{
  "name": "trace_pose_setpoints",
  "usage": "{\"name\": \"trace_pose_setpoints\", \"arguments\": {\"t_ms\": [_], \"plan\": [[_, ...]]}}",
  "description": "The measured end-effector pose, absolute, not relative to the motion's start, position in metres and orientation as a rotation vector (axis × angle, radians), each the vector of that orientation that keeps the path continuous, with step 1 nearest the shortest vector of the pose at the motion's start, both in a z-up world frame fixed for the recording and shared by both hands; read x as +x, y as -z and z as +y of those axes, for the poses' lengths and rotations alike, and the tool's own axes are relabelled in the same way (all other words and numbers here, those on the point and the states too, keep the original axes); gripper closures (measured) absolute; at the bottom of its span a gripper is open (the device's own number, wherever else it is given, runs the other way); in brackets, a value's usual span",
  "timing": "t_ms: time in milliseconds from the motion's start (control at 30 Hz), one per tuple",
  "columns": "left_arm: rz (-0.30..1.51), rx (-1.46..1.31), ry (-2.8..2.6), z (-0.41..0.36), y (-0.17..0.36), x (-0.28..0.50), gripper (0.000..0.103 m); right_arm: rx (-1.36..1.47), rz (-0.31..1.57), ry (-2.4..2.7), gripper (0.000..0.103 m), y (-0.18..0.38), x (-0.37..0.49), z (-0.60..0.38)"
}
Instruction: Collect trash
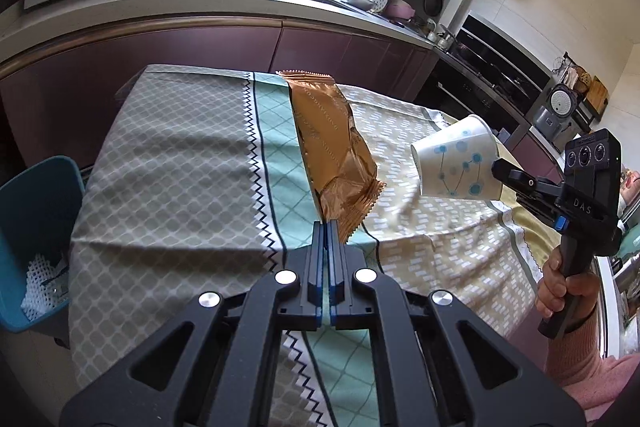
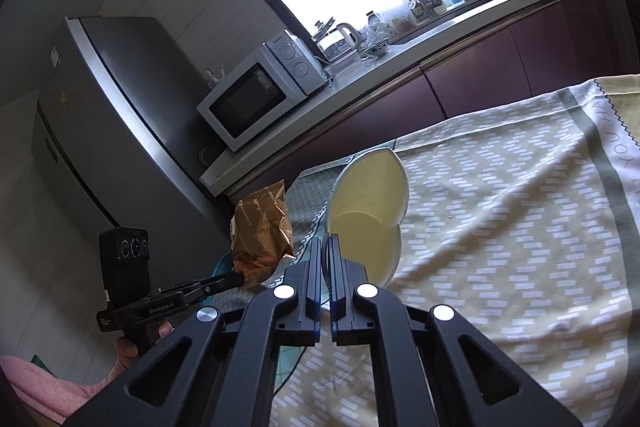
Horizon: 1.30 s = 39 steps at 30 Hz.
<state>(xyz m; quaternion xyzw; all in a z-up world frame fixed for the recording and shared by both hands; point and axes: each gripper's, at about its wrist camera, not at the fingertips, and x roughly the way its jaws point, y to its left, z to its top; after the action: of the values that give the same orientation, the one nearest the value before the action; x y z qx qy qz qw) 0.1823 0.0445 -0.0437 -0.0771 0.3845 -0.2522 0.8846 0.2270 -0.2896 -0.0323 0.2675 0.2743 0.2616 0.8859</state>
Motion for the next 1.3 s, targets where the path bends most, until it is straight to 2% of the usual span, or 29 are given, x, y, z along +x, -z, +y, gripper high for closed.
{"name": "trace_pose_setpoints", "arguments": {"t_ms": [633, 1300], "plan": [[0.705, -0.165, 0.445, 0.115, 0.016, 0.135, 0.101, 0.494, 0.611, -0.713, 0.101, 0.018, 0.23, -0.198], [0.68, -0.188, 0.352, 0.17, 0.011, 0.114, 0.101, 0.46, 0.655, -0.8, 0.101, 0.016, 0.244, -0.143]]}}
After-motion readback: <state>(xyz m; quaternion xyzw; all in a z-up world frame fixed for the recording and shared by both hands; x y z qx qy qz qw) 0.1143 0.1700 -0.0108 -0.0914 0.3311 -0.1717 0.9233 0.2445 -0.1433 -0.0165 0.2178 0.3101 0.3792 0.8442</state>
